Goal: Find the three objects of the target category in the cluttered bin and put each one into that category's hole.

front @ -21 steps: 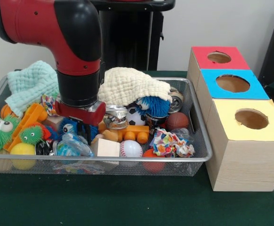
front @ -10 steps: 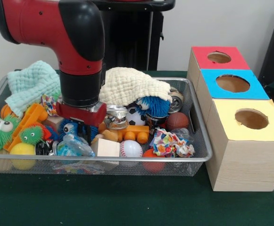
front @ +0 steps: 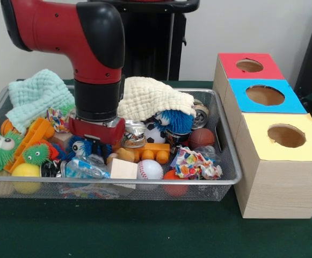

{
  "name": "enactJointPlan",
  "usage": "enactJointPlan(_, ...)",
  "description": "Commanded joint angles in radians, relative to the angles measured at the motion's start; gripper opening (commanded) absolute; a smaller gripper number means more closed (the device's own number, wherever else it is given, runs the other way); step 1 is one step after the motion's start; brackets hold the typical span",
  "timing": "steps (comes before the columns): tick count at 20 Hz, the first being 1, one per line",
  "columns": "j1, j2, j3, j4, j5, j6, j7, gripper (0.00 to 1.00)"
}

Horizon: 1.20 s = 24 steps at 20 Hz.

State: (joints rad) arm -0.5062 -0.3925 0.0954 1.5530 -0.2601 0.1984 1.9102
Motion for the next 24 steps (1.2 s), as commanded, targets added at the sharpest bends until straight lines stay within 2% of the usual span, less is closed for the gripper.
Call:
enactJointPlan(1, -0.008, 0.030, 0.047, 0.048, -0.036, -0.093, 0.095, 0.00)
enactJointPlan(5, -0.020, 0.024, 0.059, 0.050, -0.035, -0.081, 0.078, 0.00)
enactJointPlan(9, -0.037, -0.019, 0.070, 0.077, -0.033, -0.054, 0.065, 0.00)
enactJointPlan(11, -0.047, -0.031, 0.079, 0.065, -0.049, -0.047, 0.036, 0.00)
enactJointPlan(12, -0.064, -0.029, 0.099, 0.062, -0.060, -0.052, 0.018, 1.00)
enactJointPlan(15, -0.068, -0.031, 0.104, 0.054, -0.068, -0.043, 0.001, 1.00)
enactJointPlan(17, -0.042, -0.041, 0.079, 0.041, -0.090, -0.035, -0.012, 1.00)
enactJointPlan(24, -0.063, -0.067, 0.113, 0.042, -0.065, 0.068, -0.035, 1.00)
